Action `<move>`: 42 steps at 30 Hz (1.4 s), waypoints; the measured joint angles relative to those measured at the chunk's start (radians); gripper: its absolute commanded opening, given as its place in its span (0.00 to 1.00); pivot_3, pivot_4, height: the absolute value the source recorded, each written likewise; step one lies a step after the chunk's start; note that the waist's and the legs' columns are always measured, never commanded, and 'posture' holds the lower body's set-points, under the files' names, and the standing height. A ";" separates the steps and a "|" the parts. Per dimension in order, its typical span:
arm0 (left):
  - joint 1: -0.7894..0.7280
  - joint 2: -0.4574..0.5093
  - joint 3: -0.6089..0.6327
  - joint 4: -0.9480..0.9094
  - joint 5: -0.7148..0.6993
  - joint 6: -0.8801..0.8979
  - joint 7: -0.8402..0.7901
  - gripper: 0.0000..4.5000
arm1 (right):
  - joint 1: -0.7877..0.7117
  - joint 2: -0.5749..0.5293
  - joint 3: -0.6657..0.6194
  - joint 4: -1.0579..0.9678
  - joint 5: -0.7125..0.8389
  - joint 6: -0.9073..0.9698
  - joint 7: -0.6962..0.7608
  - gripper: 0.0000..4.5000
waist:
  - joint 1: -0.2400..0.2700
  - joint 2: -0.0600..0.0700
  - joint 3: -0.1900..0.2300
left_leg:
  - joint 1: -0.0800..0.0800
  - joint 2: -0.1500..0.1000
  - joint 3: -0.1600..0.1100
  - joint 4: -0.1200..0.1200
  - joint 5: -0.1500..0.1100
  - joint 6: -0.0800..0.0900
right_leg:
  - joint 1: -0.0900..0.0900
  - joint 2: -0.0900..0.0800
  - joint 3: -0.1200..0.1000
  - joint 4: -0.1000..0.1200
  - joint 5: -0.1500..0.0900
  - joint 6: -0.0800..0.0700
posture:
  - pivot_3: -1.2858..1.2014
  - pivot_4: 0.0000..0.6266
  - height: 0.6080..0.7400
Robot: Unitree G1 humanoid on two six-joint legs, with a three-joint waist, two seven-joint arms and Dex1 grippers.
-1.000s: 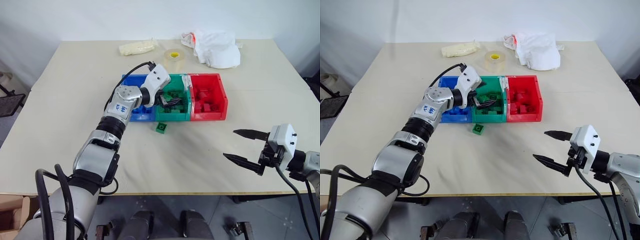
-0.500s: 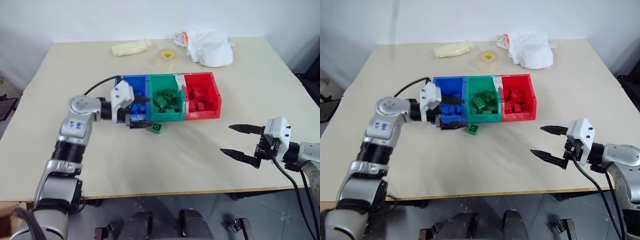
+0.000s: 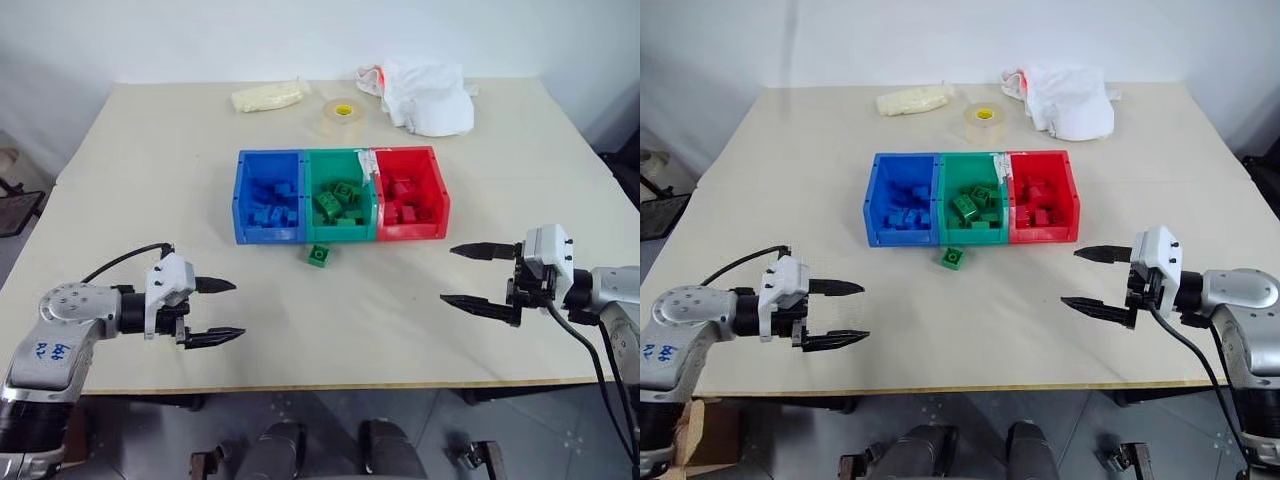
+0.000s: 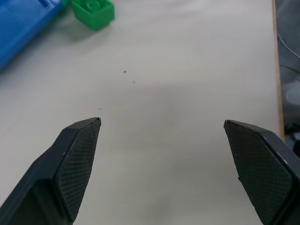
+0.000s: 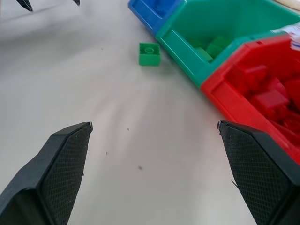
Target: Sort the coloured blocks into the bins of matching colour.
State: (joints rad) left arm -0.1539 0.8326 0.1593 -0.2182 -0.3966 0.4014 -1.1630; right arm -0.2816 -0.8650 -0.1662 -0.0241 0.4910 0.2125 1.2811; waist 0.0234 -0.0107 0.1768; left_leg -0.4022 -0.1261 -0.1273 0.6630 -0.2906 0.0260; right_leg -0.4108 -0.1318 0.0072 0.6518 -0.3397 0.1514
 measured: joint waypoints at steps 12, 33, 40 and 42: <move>-0.251 -0.236 -0.215 0.021 0.089 0.065 0.255 1.00 | -0.003 0.002 0.001 0.010 -0.006 -0.015 -0.009 1.00 | 0.002 0.000 0.000 | 0.000 0.000 0.001 0.001 0.000 0.000 | -0.001 0.001 -0.002 0.001 0.000 0.000 | 0.52 0.24 1.00; -0.432 -0.471 -0.416 0.218 0.337 0.211 0.539 1.00 | 0.144 0.006 -0.059 -0.095 0.005 -0.014 -0.118 1.00 | 0.003 0.000 0.000 | 0.000 -0.001 0.003 0.002 0.000 0.000 | -0.002 0.002 -0.002 0.003 0.000 0.000 | 0.52 0.24 1.00; -0.445 -0.524 -0.434 0.240 0.376 0.228 0.602 1.00 | 0.138 0.006 -0.059 -0.093 0.005 -0.015 -0.125 1.00 | 0.004 0.000 0.000 | 0.000 -0.002 0.003 0.002 0.000 0.000 | -0.001 0.002 -0.002 0.003 0.000 0.000 | 0.52 0.24 1.00; -0.463 -0.542 -0.439 0.264 0.385 0.230 0.613 0.96 | 0.131 0.006 -0.058 -0.092 0.005 -0.015 -0.125 1.00 | 0.005 0.000 0.000 | 0.000 -0.002 0.003 0.002 0.000 0.001 | -0.001 0.002 -0.002 0.003 0.000 0.000 | 0.52 0.24 1.00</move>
State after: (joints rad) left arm -0.6174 0.2910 -0.2800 0.0454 -0.0113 0.6311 -0.5502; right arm -0.1506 -0.8590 -0.2247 -0.1165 0.4956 0.1977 1.1556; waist 0.0288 -0.0109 0.1768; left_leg -0.4023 -0.1280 -0.1243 0.6655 -0.2906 0.0266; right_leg -0.4119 -0.1295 0.0052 0.6545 -0.3395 0.1518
